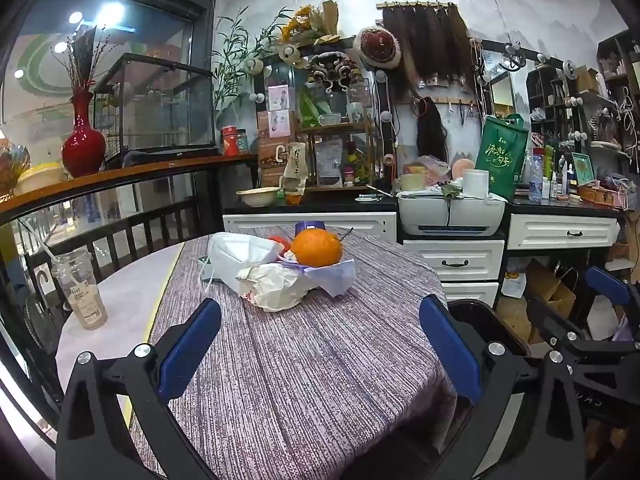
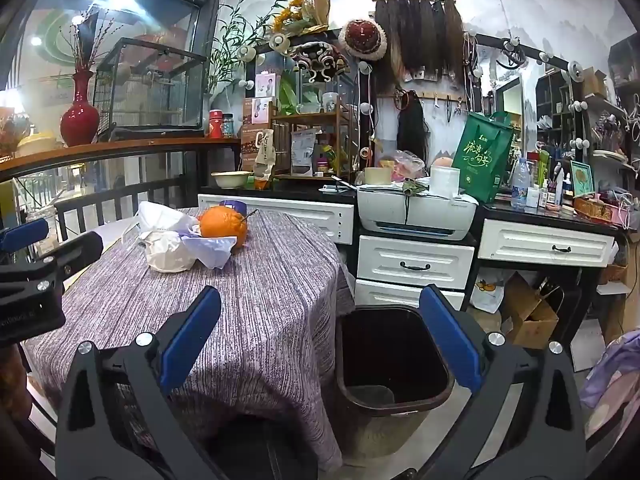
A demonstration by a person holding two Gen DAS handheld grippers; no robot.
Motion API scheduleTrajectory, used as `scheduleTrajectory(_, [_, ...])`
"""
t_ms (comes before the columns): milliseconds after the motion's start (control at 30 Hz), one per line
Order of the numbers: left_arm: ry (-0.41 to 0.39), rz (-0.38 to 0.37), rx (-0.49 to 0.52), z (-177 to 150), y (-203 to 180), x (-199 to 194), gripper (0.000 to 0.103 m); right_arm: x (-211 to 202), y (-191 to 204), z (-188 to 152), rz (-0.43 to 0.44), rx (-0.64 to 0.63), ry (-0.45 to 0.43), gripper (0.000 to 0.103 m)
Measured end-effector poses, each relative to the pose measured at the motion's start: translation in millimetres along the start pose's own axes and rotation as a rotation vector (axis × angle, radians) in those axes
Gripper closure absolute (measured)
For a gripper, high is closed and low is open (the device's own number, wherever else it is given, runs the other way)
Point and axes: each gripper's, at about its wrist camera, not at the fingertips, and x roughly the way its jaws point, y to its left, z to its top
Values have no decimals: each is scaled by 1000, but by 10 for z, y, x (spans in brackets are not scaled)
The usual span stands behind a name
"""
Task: Collect trash
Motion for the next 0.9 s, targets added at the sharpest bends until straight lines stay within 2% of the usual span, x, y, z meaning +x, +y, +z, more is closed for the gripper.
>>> scheduleTrajectory(900, [3, 12, -9, -108, 102, 92, 5, 72, -9, -46, -1, 9, 21, 5])
